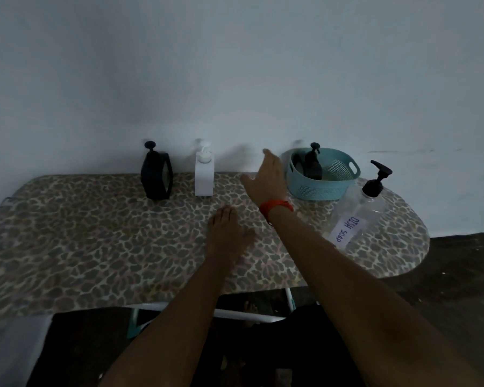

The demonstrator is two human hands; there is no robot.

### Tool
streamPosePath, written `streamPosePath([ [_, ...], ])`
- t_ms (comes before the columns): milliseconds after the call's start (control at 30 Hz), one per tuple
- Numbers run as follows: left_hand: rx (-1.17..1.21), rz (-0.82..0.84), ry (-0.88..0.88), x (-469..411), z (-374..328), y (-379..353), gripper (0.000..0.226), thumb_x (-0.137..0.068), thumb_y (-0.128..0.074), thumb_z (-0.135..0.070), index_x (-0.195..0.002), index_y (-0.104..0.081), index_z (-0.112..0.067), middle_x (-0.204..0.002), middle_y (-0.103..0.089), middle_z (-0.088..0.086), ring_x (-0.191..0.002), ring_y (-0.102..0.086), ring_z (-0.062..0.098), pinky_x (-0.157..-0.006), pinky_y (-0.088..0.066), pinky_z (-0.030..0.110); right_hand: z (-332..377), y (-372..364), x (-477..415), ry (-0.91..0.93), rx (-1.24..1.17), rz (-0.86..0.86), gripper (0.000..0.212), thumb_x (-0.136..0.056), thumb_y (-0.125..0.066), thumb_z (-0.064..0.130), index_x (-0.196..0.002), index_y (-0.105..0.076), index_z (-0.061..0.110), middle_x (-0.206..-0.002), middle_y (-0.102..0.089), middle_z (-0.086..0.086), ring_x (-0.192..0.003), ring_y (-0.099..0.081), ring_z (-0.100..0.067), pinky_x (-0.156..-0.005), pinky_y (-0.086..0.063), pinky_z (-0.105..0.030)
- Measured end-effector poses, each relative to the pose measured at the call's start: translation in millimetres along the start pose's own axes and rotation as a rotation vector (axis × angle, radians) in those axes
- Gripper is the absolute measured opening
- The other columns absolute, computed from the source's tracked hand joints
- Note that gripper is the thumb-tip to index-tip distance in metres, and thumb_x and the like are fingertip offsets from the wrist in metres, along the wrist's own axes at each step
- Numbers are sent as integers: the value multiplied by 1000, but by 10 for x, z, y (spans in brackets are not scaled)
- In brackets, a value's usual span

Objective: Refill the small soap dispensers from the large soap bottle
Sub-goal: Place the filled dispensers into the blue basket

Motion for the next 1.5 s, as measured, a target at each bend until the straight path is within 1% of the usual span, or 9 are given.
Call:
streamPosePath([
  [233,-3,-55,177,224,733,260,95,-92,-41,-67,-157,-7,-7,-166,-6,9,-153,-6,23,-124,-3,41,566,-669,-245,-78,-110,401,89,-81,-74,51,-142,-35,-1,-138,-51,-19,-124,-53,-34,-95,-48,-39],
  [333,-8,-69,146,270,768,307,88,-95,-39,-63,-157,-8,-9,-166,-6,8,-153,-4,21,-124,-2,40,665,-856,-348,-106,-108,412,83,-81,-74,51,-135,-40,-1,-129,-57,-18,-116,-59,-33,-84,-51,-36],
  [467,1,-88,152,259,754,311,86,-95,-38,-62,-157,-10,-10,-166,-7,7,-153,-5,22,-124,-3,41,748,-929,-490,-119,-79,400,79,-80,-75,54,-131,-48,0,-124,-61,-17,-112,-62,-32,-86,-54,-38],
  [600,9,-106,152,246,782,282,89,-92,-40,-64,-157,-13,-9,-165,-10,7,-152,-7,22,-124,-4,41,803,-896,-612,-98,-40,410,61,-75,-80,46,-120,-62,8,-114,-68,-12,-102,-66,-28,-70,-46,-28],
  [833,14,-85,168,237,779,253,91,-92,-41,-64,-157,-9,-9,-166,-7,8,-153,-5,23,-124,-2,41,756,-756,-641,-109,-42,423,57,-69,-83,38,-117,-64,13,-111,-69,-7,-89,-61,-21,-69,-45,-27],
  [1033,127,-41,117,49,493,276,93,-90,-52,-56,-157,-9,-9,-166,-5,8,-153,-1,25,-124,-2,41,679,-237,-806,-70,29,416,54,-66,-84,40,-108,-66,12,-108,-69,-10,-89,-64,-23,-67,-47,-29],
  [1233,117,0,25,-306,-284,261,96,-90,-51,-60,-157,-5,-8,-166,-3,10,-153,-1,25,-124,-2,39,604,752,-1194,-89,18,315,57,-60,-88,40,-103,-65,10,-106,-70,-13,-91,-70,-29,-74,-61,-44],
  [1433,83,69,-15,-556,-741,87,95,-92,-48,-61,-156,-6,-5,-165,-5,12,-153,-3,26,-124,-3,39,342,1738,-1565,-150,31,238,44,-59,-90,32,-82,-57,14,-91,-67,-9,-72,-70,-27,-47,-59,-40],
  [1500,81,85,-13,-652,-843,14,94,-93,-47,-61,-156,-6,-6,-165,-4,11,-153,-3,25,-124,-4,39,162,1947,-1653,-174,56,218,45,-59,-91,32,-81,-55,15,-93,-66,-8,-73,-69,-28,-48,-59,-39],
])
Point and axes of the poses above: each hand's wrist, its own x-axis away from the middle knuckle, its own y-axis out of the back of the hand, z = x × y, the point moved 3 cm from there along -x, towards the middle knuckle
